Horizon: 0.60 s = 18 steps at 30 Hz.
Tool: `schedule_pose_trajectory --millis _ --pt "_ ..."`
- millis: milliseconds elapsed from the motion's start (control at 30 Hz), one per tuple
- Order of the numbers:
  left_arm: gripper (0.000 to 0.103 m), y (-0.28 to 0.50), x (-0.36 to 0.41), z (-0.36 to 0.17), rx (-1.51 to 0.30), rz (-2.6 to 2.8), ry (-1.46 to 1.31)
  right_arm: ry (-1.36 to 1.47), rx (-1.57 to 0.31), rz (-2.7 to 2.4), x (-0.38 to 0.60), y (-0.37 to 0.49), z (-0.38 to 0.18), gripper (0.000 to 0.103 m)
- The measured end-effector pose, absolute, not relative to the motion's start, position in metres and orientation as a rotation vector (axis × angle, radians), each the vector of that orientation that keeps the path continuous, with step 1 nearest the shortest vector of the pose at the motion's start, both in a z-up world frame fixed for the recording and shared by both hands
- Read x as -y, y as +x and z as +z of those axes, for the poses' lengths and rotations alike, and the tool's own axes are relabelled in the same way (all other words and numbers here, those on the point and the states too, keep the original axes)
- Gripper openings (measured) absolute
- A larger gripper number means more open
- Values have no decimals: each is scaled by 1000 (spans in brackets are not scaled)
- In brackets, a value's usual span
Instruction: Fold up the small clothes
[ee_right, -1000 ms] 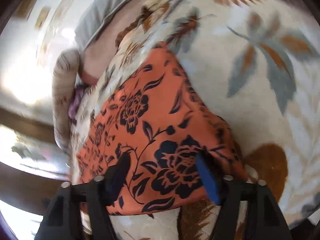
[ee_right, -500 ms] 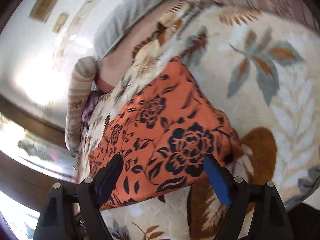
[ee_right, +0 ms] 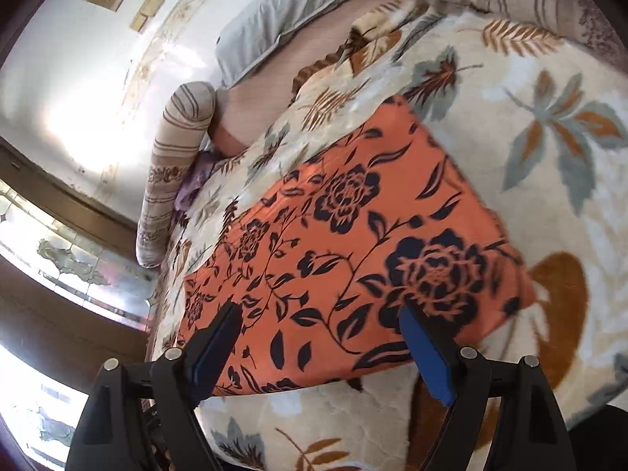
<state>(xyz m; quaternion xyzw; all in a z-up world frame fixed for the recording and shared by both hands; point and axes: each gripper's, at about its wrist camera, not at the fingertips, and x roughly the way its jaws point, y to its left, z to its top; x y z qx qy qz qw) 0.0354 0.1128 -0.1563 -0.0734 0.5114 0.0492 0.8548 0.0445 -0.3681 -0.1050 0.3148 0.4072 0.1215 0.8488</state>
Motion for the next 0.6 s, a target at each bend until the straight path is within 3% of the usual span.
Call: schedule_pose_trajectory --millis 100,333,467,600 --pt "81 35 -113 -156 -1077 101 -159 693 -971 178 366 54 -136 85" --pt "83 35 -114 -158 -1071 102 -158 605 -862 365 313 47 -90 86" --pt "83 35 -114 -158 -1073 100 -164 586 -1016 354 291 64 -135 86" --pt "84 34 -115 -158 -1069 95 -164 608 -956 392 280 55 -121 87"
